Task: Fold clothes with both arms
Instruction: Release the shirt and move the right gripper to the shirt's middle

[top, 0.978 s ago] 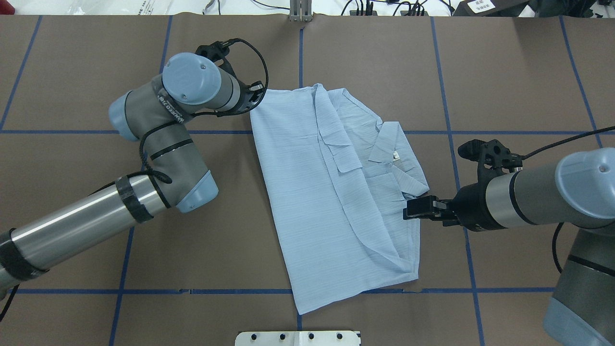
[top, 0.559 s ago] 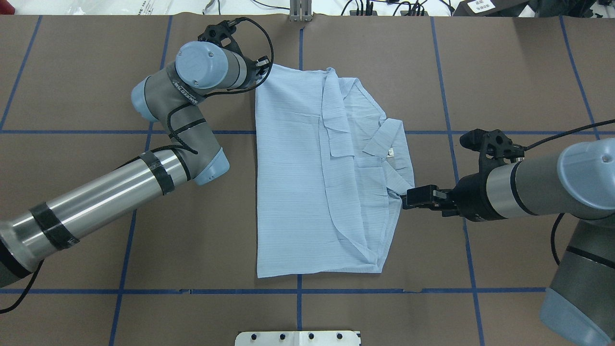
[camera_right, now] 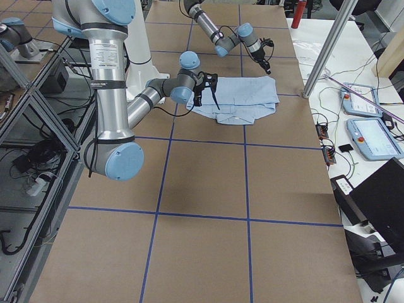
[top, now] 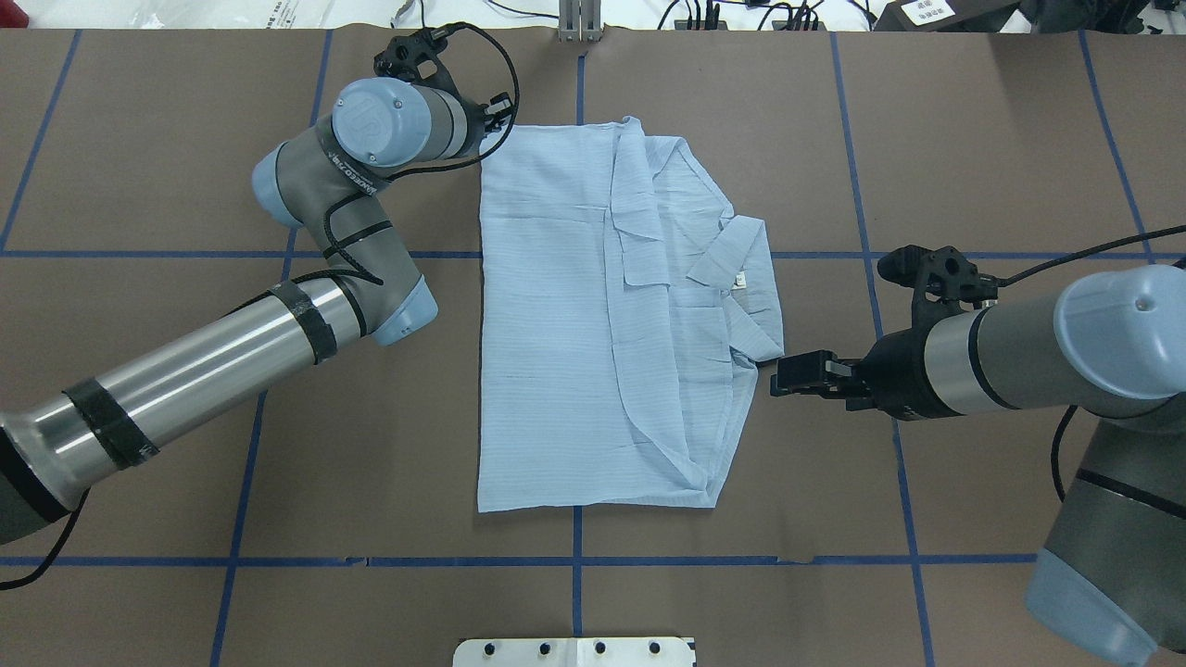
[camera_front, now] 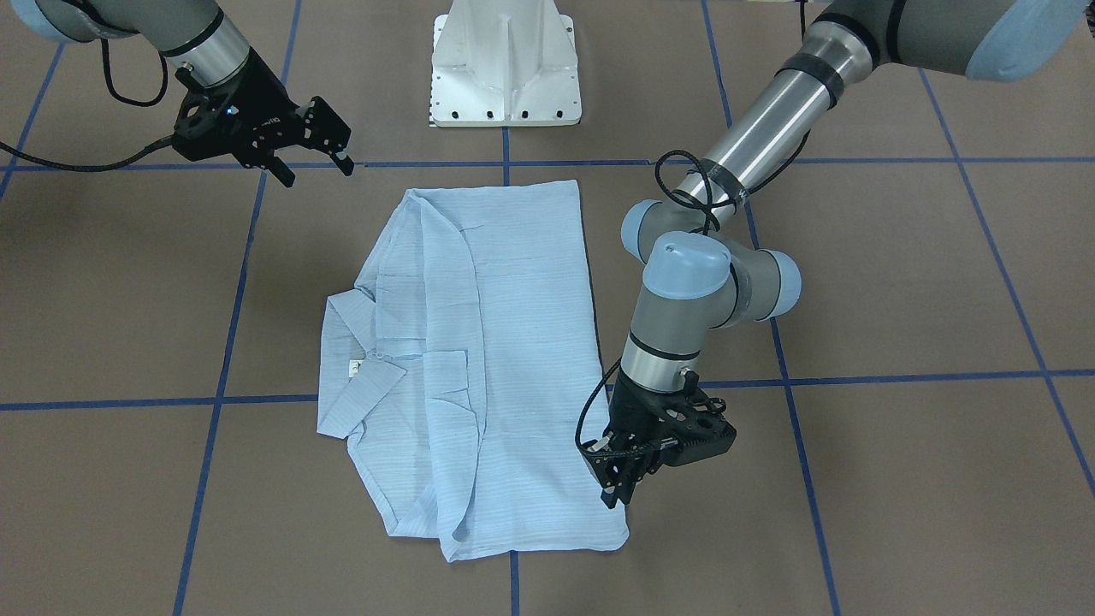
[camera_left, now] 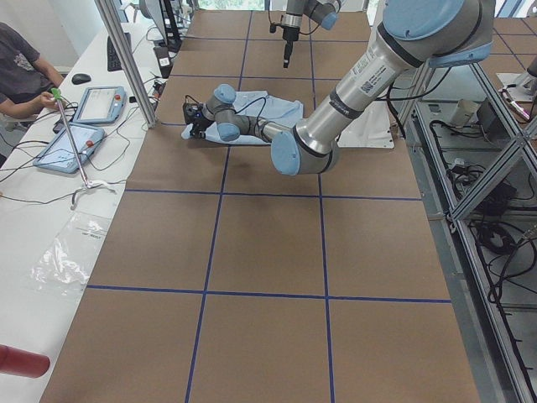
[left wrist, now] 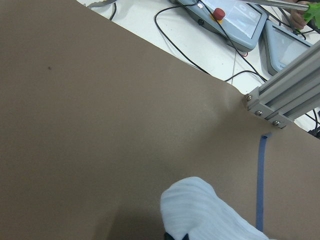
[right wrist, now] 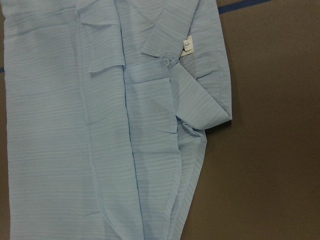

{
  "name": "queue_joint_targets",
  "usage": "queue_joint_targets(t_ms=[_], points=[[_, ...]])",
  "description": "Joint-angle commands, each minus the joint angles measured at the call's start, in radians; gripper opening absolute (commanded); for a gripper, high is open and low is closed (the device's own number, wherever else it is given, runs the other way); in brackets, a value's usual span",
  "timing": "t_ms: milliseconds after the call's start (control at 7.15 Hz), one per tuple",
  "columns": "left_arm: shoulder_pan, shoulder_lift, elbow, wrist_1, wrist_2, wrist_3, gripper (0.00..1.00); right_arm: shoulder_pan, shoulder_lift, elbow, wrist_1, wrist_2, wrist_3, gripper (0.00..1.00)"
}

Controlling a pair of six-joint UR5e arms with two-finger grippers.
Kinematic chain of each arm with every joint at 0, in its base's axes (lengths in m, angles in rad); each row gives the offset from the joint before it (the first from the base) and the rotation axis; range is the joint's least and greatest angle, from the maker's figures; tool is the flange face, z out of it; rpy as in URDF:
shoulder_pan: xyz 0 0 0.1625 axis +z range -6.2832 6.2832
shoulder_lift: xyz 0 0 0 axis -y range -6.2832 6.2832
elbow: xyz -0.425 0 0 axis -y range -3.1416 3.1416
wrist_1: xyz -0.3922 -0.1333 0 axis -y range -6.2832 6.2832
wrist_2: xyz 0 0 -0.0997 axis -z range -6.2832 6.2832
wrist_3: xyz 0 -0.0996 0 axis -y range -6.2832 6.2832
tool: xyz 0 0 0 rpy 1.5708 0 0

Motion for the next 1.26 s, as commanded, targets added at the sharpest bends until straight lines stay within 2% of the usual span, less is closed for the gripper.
queue_joint_targets(t_ms=[0,140,280,559,699,839,978,1118], points=[[-0.028,0.017,-0.055,0.007,-0.012,0.03,1.0,-0.007,0.052,-0.048,-0.008,-0.02,-0.007,1.0],[-0.03,0.089,-0.158,0.019,-0.044,0.062,1.0,-0.013,0.07,-0.063,-0.009,-0.024,-0.065,1.0],[-0.041,0.176,-0.273,0.045,-0.149,0.079,1.0,-0.016,0.082,-0.067,-0.037,-0.026,-0.116,1.0],[-0.044,0.348,-0.594,0.23,-0.187,0.084,1.0,-0.034,0.226,-0.102,-0.189,-0.056,-0.191,1.0],[-0.044,0.416,-0.741,0.326,-0.228,0.084,1.0,-0.094,0.303,-0.113,-0.3,-0.146,-0.222,1.0],[-0.041,0.488,-0.85,0.358,-0.236,0.084,1.0,-0.152,0.357,-0.123,-0.384,-0.241,-0.283,1.0],[-0.036,0.516,-0.883,0.358,-0.246,0.082,1.0,-0.209,0.375,-0.158,-0.388,-0.329,-0.314,1.0],[-0.032,0.516,-0.87,0.358,-0.249,0.082,1.0,-0.247,0.398,-0.201,-0.387,-0.389,-0.328,1.0]])
